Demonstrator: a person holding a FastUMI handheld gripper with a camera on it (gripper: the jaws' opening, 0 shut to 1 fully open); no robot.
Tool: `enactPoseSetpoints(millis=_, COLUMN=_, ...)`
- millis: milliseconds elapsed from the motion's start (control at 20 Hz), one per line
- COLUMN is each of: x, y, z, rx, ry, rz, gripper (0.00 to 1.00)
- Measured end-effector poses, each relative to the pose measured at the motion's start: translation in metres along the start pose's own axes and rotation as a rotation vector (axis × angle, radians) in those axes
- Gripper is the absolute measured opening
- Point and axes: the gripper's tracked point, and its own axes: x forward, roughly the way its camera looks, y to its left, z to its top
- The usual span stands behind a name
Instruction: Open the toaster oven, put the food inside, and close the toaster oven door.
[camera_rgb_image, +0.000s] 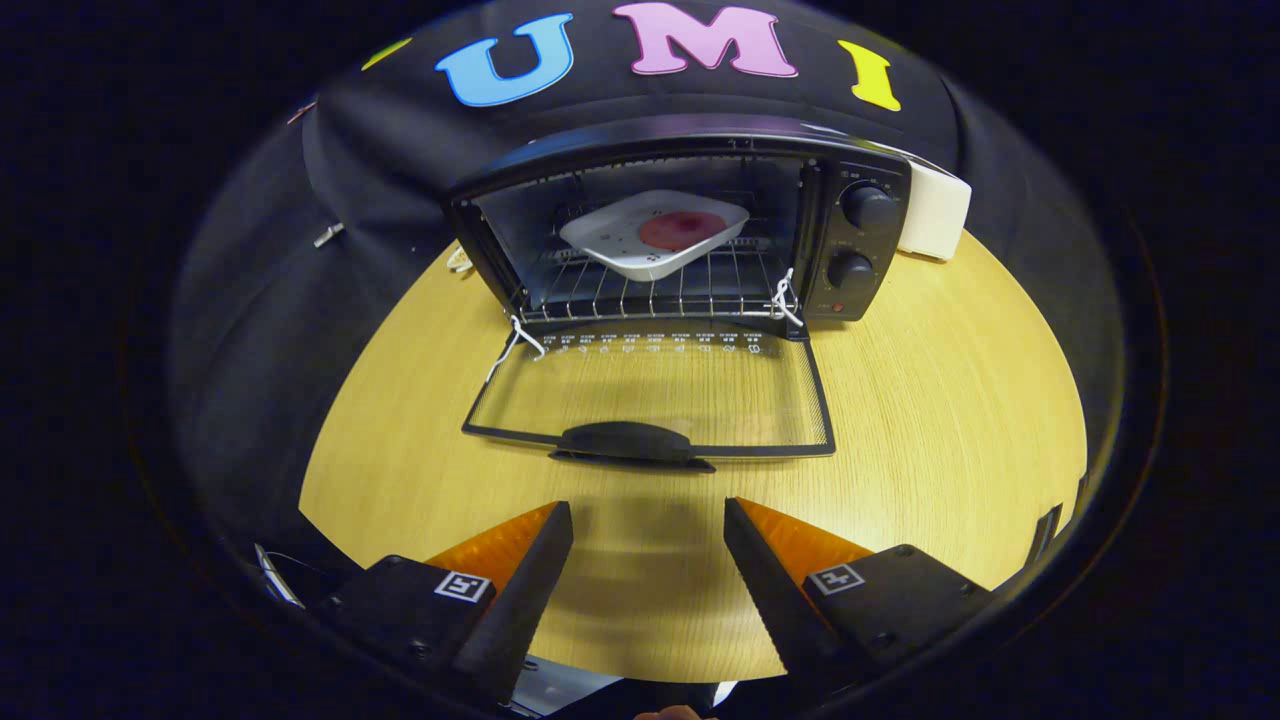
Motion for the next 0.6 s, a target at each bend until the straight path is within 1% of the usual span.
enactPoseSetpoints(millis=200, x=0.017, y=-0.005, z=-0.010, rx=-0.025, ry=0.037, rz=-0.057, gripper=0.99)
enactPoseSetpoints(millis=400, x=0.037, y=-0.009, z=0.001, rx=-0.051, ry=0.003, rz=-0.123, gripper=0.99)
enactPoseSetpoints(millis=500, x=0.048, y=-0.012, z=-0.002, rx=-0.073, ry=0.017, rz=-0.159, gripper=0.99)
enactPoseSetpoints(millis=600, x=0.056, y=-0.011, z=-0.006, rx=-0.068, ry=0.036, rz=-0.166, gripper=1.00)
